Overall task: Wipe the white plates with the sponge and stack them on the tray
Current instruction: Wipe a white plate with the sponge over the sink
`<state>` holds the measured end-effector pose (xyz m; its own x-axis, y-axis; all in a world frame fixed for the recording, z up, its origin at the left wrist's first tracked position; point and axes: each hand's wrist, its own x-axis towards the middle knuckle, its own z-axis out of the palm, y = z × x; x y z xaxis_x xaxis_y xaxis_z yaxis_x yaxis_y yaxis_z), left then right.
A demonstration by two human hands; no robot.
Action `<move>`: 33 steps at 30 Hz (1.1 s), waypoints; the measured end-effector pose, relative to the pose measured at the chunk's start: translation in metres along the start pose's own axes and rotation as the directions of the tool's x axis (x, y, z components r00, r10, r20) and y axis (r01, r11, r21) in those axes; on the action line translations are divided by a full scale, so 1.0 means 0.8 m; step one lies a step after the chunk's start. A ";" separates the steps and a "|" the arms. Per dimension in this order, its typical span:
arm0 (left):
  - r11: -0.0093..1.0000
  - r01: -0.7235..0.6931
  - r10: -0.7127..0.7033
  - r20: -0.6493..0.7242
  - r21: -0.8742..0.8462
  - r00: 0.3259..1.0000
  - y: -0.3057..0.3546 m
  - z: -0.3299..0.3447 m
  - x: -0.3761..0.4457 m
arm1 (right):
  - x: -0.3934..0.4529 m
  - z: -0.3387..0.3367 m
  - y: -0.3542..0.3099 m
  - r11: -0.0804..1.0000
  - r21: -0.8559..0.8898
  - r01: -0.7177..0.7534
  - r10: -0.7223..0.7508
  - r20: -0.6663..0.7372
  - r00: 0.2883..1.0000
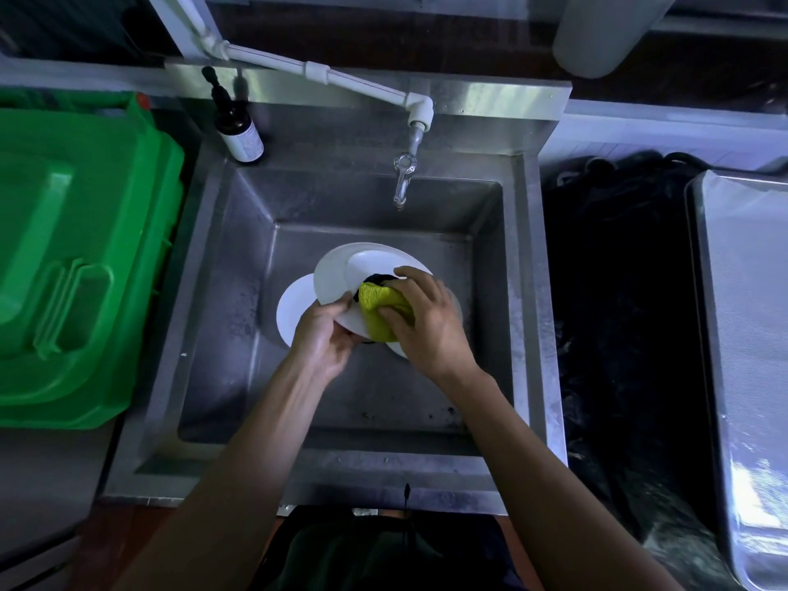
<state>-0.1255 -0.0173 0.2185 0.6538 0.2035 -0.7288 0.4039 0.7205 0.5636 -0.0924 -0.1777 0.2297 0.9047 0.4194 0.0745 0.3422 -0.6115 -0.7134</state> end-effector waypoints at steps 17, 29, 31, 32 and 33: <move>0.995 -0.054 0.055 0.006 -0.089 0.998 0.001 0.010 0.001 | -0.032 0.042 -0.024 0.984 -0.141 -0.111 0.097 -0.106 0.990; 0.996 -0.060 0.069 0.117 -0.073 0.991 0.000 -0.015 0.001 | -0.015 0.025 0.010 0.910 0.169 -0.378 0.404 -0.161 0.901; 0.997 -0.062 0.067 0.141 -0.038 0.988 0.000 -0.023 0.002 | -0.006 0.020 0.015 0.902 0.177 -0.394 0.421 -0.154 0.894; 0.998 -0.069 0.070 0.157 -0.015 0.985 0.000 -0.028 0.002 | -0.002 0.018 0.018 0.898 0.174 -0.404 0.429 -0.145 0.892; 0.997 -0.080 0.077 0.182 0.010 0.980 0.000 -0.032 0.002 | 0.004 0.014 0.021 0.895 0.164 -0.414 0.436 -0.134 0.890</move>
<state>-0.1407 -0.0001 0.2076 0.7883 0.1345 -0.6004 0.3568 0.6950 0.6242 -0.0869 -0.1789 0.2099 0.9884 0.0162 -0.1513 -0.1100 -0.6108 -0.7841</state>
